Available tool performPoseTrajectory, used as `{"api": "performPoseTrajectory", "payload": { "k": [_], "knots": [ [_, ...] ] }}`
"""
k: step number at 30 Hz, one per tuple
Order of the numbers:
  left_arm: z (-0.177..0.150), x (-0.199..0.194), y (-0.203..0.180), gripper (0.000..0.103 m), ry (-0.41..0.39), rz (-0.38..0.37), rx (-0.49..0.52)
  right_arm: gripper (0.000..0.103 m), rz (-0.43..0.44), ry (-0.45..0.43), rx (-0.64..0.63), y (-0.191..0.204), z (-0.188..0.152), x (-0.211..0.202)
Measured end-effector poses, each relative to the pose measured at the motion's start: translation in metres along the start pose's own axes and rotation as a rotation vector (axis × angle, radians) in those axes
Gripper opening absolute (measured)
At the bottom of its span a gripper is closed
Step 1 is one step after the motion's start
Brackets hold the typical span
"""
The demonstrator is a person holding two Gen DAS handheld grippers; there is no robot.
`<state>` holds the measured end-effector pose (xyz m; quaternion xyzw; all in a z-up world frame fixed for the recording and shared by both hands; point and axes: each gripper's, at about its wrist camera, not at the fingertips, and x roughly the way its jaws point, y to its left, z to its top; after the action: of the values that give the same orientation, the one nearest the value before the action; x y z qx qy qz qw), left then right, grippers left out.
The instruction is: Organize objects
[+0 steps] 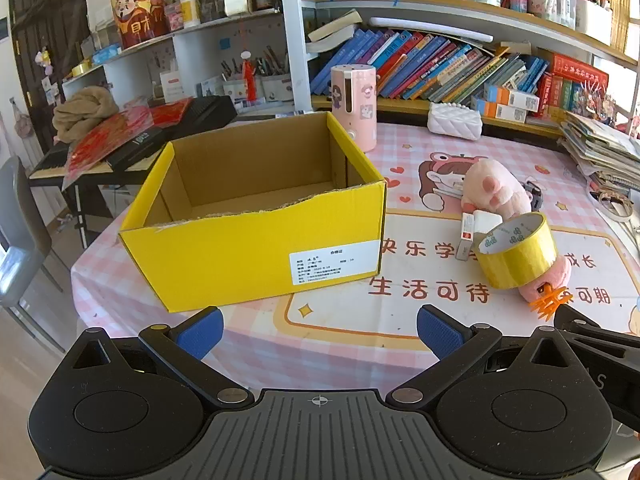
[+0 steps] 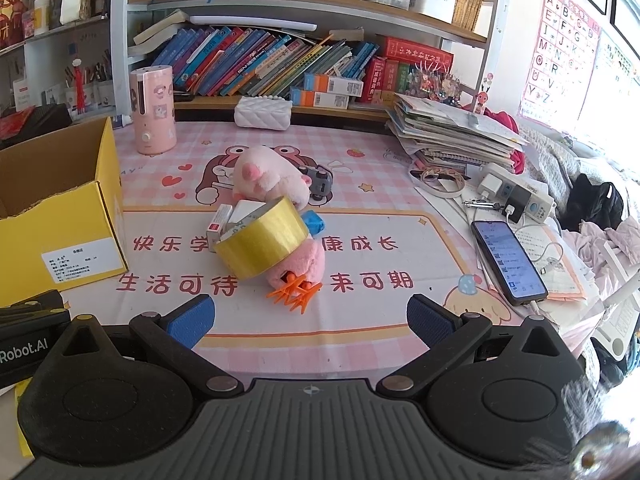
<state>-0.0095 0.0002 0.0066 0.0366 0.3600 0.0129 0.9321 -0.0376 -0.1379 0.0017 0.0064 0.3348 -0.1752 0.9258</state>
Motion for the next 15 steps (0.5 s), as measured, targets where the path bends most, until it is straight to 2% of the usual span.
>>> {"api": "performPoseTrajectory", "payload": {
  "k": [15],
  "knots": [
    [-0.0027, 0.0008, 0.0018, 0.103, 0.002, 0.002, 0.0, 0.103, 0.004, 0.007, 0.001, 0.0007, -0.004, 0.0005]
  ]
}}
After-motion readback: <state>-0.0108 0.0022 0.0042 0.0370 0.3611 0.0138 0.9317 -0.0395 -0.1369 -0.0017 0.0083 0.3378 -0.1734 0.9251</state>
